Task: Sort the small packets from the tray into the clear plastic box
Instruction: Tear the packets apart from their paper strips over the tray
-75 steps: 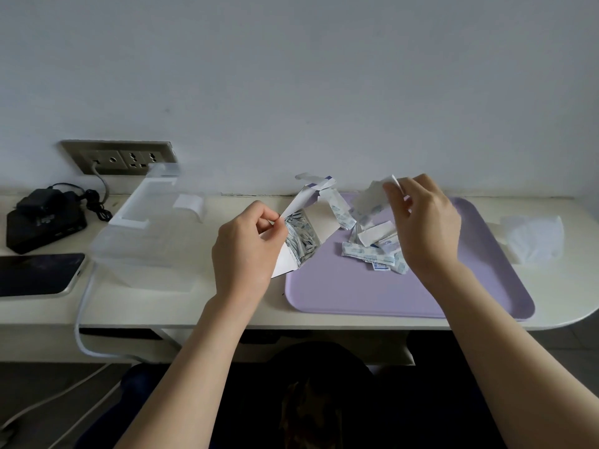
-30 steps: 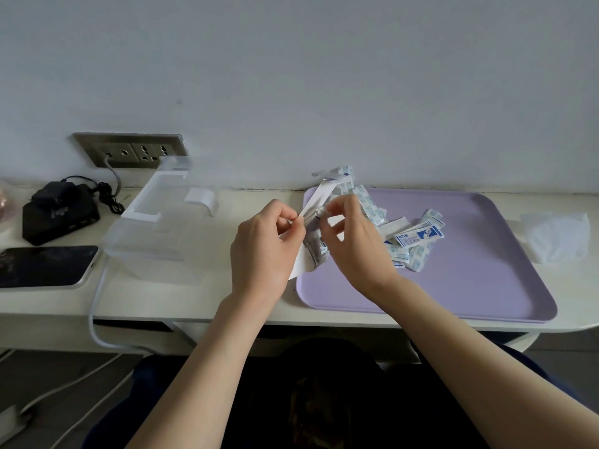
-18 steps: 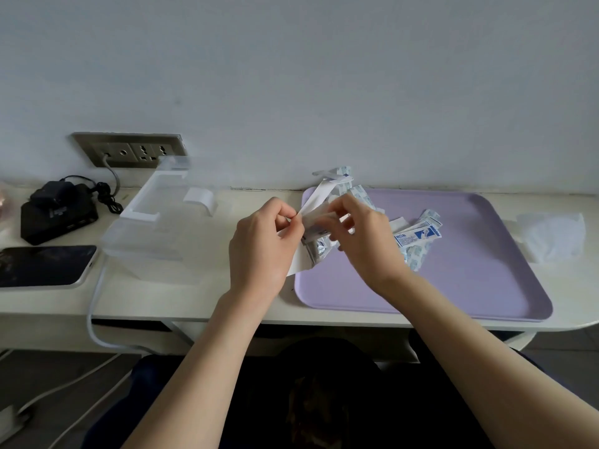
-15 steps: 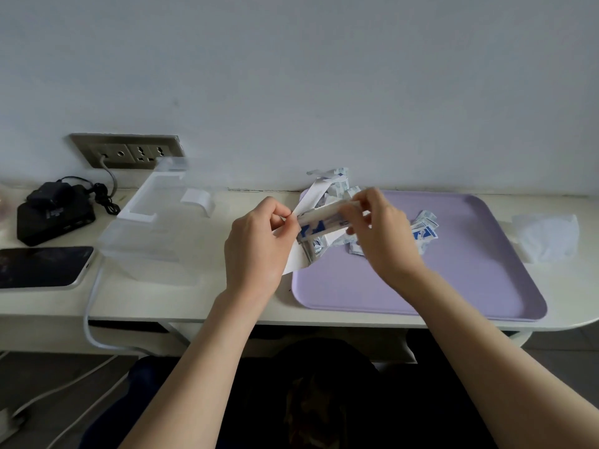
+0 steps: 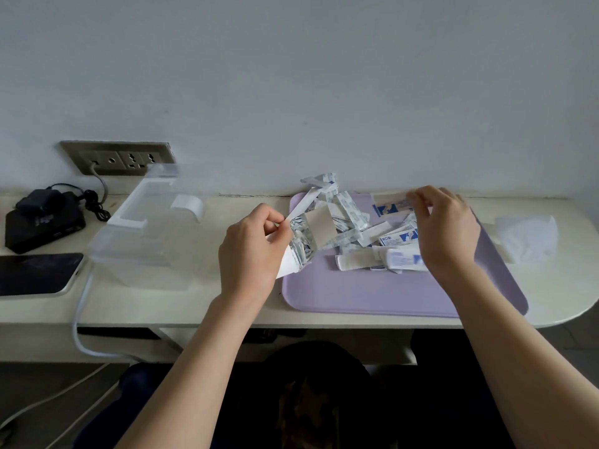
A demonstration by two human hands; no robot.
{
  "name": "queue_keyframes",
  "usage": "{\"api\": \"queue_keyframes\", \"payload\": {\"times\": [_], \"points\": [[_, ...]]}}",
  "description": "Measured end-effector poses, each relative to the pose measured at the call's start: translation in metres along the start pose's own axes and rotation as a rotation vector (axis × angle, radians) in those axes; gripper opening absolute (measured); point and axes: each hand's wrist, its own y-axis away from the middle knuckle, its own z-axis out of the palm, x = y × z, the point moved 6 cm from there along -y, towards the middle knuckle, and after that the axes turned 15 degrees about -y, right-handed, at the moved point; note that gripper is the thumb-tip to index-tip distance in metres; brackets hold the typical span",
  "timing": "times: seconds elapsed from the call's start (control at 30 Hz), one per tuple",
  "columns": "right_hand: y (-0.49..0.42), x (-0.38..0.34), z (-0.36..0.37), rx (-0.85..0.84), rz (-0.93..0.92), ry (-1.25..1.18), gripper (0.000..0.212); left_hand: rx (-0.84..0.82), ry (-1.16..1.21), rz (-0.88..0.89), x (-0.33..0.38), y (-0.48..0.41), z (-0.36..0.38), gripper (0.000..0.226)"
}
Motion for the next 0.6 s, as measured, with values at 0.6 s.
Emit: {"api": "queue_keyframes", "payload": {"times": [0.6], "points": [[0.068,-0.072,0.085,-0.738,-0.214,-0.097,0.021,-0.004,-0.039,0.045,0.01,0.004,0.001,0.017]]}}
